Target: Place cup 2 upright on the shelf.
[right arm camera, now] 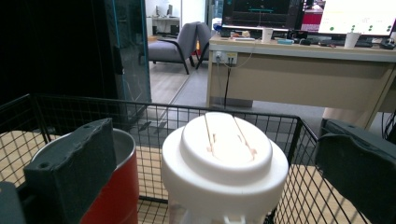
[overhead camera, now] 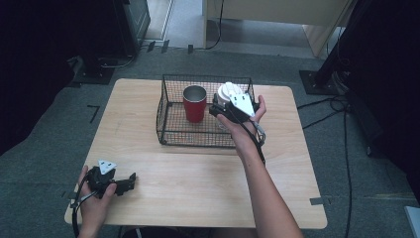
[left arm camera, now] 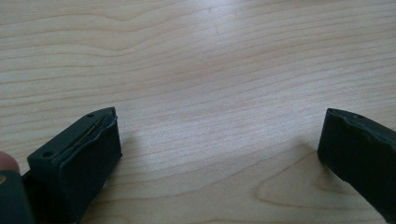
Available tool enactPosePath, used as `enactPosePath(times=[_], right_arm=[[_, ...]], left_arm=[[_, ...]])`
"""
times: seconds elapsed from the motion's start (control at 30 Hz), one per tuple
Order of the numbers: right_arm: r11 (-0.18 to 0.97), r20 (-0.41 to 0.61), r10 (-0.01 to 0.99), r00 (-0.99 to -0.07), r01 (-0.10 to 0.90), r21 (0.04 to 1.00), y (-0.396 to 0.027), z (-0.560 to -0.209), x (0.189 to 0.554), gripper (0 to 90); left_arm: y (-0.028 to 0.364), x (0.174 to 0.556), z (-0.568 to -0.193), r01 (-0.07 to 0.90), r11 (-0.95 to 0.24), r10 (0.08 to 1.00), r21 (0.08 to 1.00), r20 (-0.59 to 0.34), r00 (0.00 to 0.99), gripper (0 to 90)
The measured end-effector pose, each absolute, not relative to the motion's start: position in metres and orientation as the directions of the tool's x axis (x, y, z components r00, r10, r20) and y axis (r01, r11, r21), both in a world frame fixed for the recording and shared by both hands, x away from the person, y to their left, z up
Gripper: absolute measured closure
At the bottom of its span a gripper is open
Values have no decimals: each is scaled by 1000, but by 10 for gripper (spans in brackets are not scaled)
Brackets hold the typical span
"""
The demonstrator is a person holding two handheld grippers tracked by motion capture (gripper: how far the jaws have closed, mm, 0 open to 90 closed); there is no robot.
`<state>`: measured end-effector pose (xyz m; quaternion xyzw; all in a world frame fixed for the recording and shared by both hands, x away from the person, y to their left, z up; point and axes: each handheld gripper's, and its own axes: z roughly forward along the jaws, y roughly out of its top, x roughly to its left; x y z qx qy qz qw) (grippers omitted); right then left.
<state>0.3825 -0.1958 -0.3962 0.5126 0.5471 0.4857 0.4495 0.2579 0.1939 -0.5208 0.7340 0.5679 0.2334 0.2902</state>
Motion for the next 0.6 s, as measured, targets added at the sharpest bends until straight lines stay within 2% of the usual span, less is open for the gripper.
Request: enactPosePath(times=[0.6], right_arm=[[31,-17,995,-99,146,989,-221,-413,341,0]], left_arm=[[194,258,-521,698,-188,969,691,15,247,0]])
